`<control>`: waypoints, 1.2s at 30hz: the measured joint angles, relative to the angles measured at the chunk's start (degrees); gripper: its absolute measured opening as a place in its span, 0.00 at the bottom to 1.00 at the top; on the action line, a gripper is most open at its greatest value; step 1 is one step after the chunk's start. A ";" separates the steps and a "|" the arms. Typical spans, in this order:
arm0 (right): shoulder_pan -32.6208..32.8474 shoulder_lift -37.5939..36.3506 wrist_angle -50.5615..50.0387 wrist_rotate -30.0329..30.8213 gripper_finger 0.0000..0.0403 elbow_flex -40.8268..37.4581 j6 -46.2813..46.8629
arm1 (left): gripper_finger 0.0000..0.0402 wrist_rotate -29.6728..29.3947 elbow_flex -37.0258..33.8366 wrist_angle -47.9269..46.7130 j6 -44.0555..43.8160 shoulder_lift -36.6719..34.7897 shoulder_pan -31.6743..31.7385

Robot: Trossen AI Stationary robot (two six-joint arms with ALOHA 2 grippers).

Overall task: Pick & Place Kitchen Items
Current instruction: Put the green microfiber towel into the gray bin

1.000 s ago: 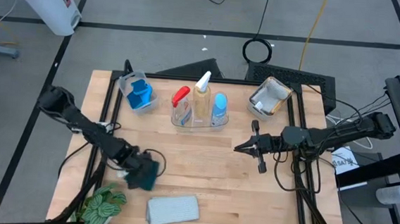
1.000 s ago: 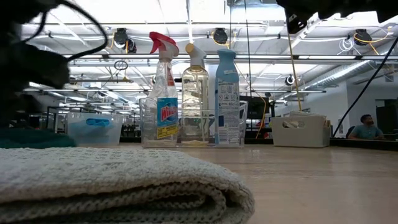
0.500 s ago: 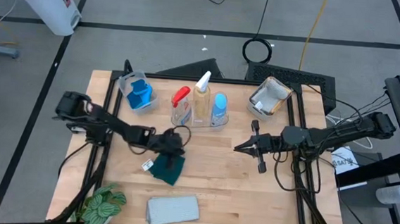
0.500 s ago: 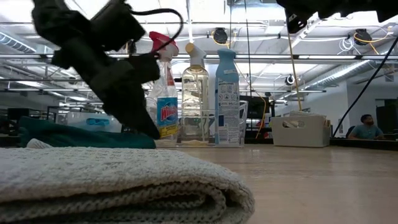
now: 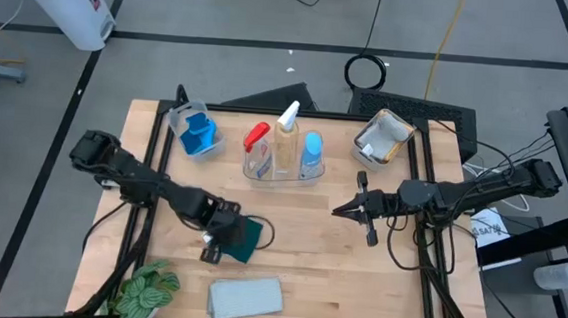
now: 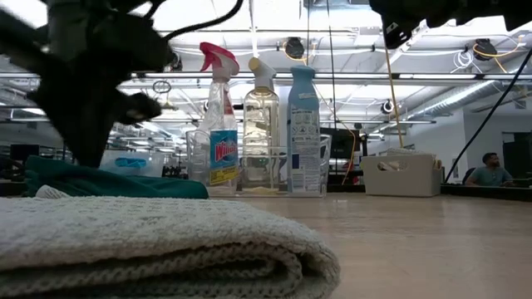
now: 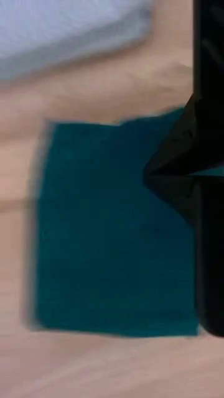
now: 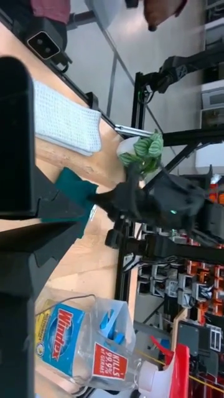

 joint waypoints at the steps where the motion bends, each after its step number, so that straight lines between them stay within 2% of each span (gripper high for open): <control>1: 0.00 0.00 0.06 0.01 0.00 0.00 0.15 | 0.01 -1.16 -0.17 -1.14 -0.91 0.69 -0.55; 4: 0.02 0.00 0.50 0.00 0.00 -0.04 0.17 | 0.03 -4.55 -2.11 -0.39 -3.65 3.02 -1.47; 9: 0.02 0.45 1.92 0.11 0.00 -0.04 0.17 | 0.01 -4.03 -2.86 3.13 -6.07 8.34 -1.39; 14: -0.11 1.05 1.83 0.17 0.00 -0.04 -0.75 | 0.04 -4.65 -3.07 22.02 -7.02 12.73 0.55; 19: -0.13 1.65 1.66 0.19 0.00 -0.04 -0.84 | 0.05 -4.70 -3.30 46.52 -4.77 18.01 4.44; 22: -0.13 2.05 1.64 0.20 0.00 -0.04 -0.61 | 0.03 -4.36 -3.02 54.39 -4.22 20.11 7.05; 26: -0.01 3.21 1.70 0.18 0.00 -0.04 -0.97 | 0.01 0.56 -2.12 55.40 -3.85 18.10 9.84; 30: 0.25 7.00 4.16 0.11 0.03 -0.07 -1.90 | 0.06 2.36 -2.05 54.29 -6.56 12.56 11.03; 33: 1.43 12.22 8.79 0.07 0.11 -0.04 -4.34 | 0.11 1.89 -2.05 52.50 -6.11 8.33 11.05; 36: 3.10 19.41 15.94 0.06 0.24 -0.02 -6.76 | 0.17 1.98 -2.03 50.38 -6.43 4.57 10.99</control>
